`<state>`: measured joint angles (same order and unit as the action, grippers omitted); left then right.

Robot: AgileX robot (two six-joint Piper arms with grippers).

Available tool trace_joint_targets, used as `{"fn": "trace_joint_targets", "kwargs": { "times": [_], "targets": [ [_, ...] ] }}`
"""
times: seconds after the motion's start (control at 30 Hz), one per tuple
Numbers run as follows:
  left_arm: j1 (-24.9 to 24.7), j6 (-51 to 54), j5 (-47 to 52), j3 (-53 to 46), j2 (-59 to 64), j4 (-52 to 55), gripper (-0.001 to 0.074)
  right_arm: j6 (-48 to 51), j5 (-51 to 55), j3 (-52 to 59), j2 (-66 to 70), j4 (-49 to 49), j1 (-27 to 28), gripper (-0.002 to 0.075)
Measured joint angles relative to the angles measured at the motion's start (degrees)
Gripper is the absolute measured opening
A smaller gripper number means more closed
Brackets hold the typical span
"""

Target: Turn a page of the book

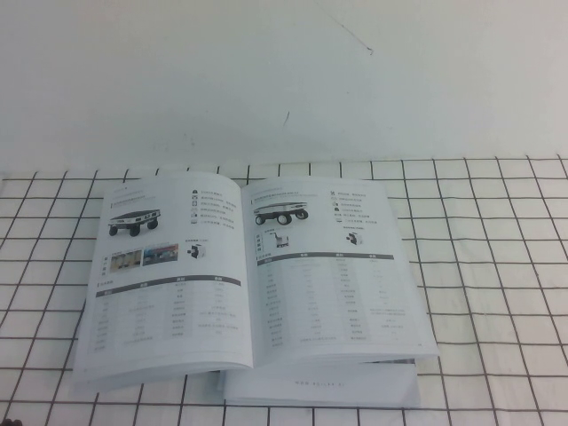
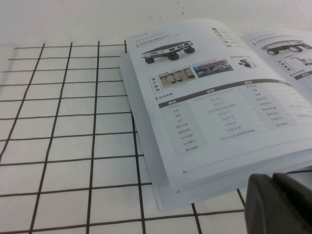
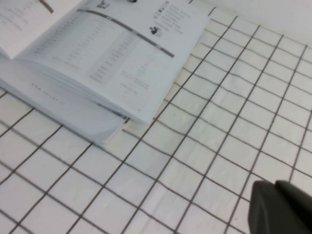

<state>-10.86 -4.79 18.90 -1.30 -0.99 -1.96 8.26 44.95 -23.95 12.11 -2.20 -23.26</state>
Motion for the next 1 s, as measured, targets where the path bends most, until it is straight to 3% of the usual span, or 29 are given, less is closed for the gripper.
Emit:
{"fn": "trace_joint_targets", "kwargs": {
  "times": [0.2, 0.4, 0.63, 1.0],
  "targets": [
    [0.0, 0.0, 0.0, 0.0, 0.0, 0.0, -0.0003, 0.9, -3.4, 1.7, -6.6, -1.2, 10.6, -0.0001],
    [0.0, 0.0, 0.0, 0.0, 0.0, 0.0, -0.0003, 0.4, -18.4, 11.1, -12.6, -1.6, 19.1, -0.0001],
    [0.0, 0.0, 0.1, 0.0, 0.0, 0.0, -0.0003, -1.1, -31.5, 24.3, -12.9, -1.5, 21.2, -0.0001],
    [0.0, 0.0, 0.1, 0.0, 0.0, 0.0, -0.0002, -3.2, -23.4, 25.5, -12.9, -3.7, 21.6, -0.0001]
  ]
}}
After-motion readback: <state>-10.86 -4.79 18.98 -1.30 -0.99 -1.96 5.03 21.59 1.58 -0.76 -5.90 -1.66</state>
